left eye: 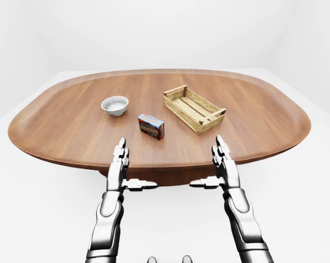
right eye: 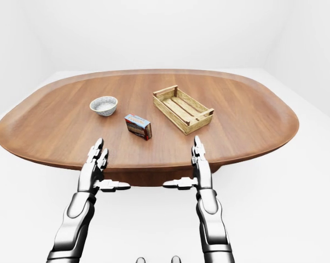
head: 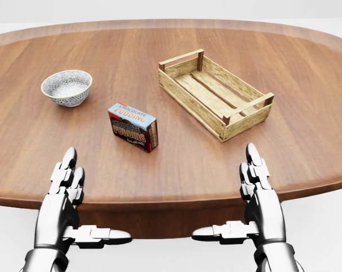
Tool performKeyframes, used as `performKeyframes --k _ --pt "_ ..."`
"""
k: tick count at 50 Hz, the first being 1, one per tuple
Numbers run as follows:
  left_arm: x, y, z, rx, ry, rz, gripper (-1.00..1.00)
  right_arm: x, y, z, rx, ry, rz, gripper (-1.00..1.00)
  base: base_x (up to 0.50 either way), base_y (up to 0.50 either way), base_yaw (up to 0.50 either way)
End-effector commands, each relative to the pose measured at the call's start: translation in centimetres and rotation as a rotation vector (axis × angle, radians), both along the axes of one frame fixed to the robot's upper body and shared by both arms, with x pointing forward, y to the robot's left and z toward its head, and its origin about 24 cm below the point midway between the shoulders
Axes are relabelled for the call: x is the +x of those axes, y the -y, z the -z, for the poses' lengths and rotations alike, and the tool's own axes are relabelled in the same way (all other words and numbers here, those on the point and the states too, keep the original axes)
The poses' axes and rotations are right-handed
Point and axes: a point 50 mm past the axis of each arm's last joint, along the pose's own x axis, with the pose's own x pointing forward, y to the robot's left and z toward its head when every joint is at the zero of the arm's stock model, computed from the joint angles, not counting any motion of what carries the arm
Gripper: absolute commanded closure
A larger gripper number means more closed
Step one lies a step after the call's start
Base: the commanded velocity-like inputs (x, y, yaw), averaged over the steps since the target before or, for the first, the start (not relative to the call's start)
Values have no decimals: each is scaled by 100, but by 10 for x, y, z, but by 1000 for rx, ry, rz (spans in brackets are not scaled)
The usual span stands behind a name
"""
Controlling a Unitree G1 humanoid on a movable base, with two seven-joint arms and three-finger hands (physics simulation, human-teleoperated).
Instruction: Pick up the chocolate pudding and put it in the tray.
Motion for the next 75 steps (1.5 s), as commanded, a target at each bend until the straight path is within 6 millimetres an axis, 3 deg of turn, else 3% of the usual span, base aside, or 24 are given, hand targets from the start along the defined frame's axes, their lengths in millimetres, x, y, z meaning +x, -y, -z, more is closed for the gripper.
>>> performKeyframes --k 1,26,39,41,45,47,49,50,57,59,61,68,69,75 --pt "-1 -1 -1 4 1 -3 -100 0 0 0 -6 0 7 -100 0 32 0" --pt "-1 0 -2 8 3 -9 -100 0 -3 -1 -15 -10 -12 -100 0 20 0" --pt "0 1 -4 8 -4 -4 -100 -15 -5 -35 -120 161 35 -100 0 0 0" --pt "0 1 -3 7 -5 -2 -100 -21 -6 -51 -134 228 40 -100 0 0 0" --pt "-1 1 -3 8 -6 -2 -100 -26 -7 -45 -161 204 61 -100 0 0 0" --pt "-1 1 -3 10 -6 -3 -100 -32 -7 -65 -167 288 68 -100 0 0 0" --pt "-1 1 -3 9 -6 -4 -100 -33 -6 -55 -179 247 80 -100 0 0 0" --pt "-1 2 -4 9 -6 -3 -100 -36 -7 -67 -184 299 77 -100 0 0 0" --pt "-2 2 -3 12 -6 -2 -100 -41 -9 -71 -205 314 76 -100 0 0 0" --pt "-2 2 -3 12 -7 -1 -100 -40 -8 -60 -209 266 80 -100 0 0 0" --pt "-2 2 -2 13 -7 0 -100 -43 -9 -74 -212 327 79 -100 0 0 0" --pt "-2 1 -2 13 -10 1 -100 -46 -11 -76 -222 336 75 -100 0 0 0" --pt "-2 1 -2 13 -10 1 -100 -45 -10 -68 -226 300 80 -100 0 0 0" --pt "-2 2 -2 14 -11 0 -100 -47 -11 -78 -225 344 77 -100 0 0 0"
